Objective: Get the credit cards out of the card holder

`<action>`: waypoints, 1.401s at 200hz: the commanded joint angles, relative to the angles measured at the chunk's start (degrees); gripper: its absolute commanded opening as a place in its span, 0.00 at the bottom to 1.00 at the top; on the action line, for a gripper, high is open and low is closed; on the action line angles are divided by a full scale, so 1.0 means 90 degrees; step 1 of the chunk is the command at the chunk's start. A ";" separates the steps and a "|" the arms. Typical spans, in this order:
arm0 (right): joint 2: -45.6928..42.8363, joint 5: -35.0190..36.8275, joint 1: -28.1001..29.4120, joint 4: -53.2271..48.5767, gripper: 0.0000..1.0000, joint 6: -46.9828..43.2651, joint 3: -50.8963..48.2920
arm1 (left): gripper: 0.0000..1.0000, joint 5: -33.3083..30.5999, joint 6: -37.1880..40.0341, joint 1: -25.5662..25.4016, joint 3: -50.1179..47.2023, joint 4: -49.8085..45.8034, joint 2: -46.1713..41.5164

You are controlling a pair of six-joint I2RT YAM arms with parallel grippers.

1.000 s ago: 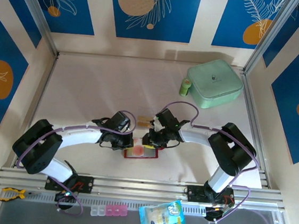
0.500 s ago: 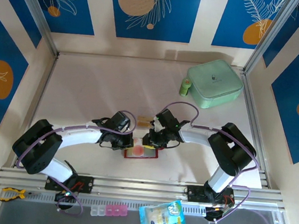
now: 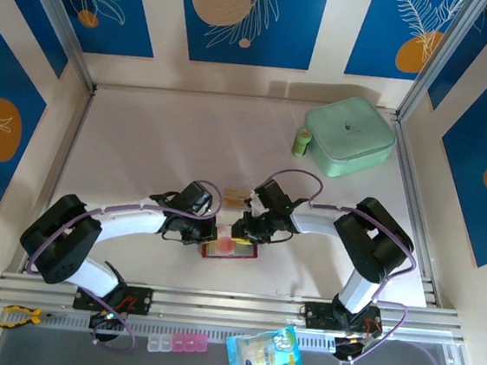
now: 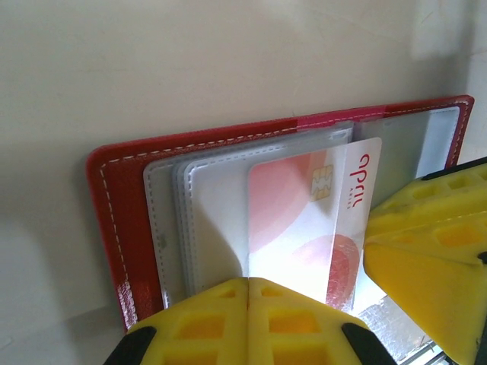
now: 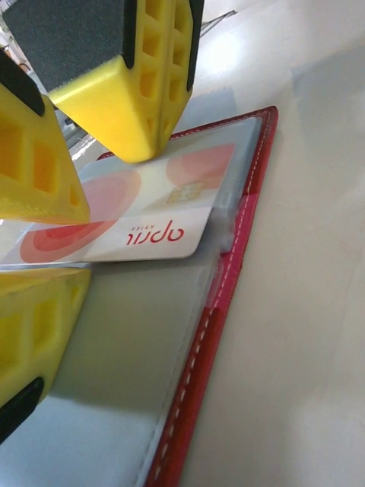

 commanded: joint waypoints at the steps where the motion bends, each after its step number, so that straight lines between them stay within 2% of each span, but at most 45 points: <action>1: 0.0086 -0.0293 -0.0052 0.0202 0.22 0.0106 -0.0106 | 0.01 -0.0030 0.0029 -0.0039 -0.0047 -0.0220 0.0021; 192: 0.0302 -0.0525 -0.0083 0.0570 0.18 0.0171 -0.0194 | 0.01 0.0008 0.0017 -0.0043 -0.0040 -0.0160 0.0138; 280: 0.0220 -0.0449 -0.0092 0.0518 0.10 0.0125 -0.0237 | 0.02 -0.0021 0.0029 -0.0040 0.0001 -0.0250 0.0108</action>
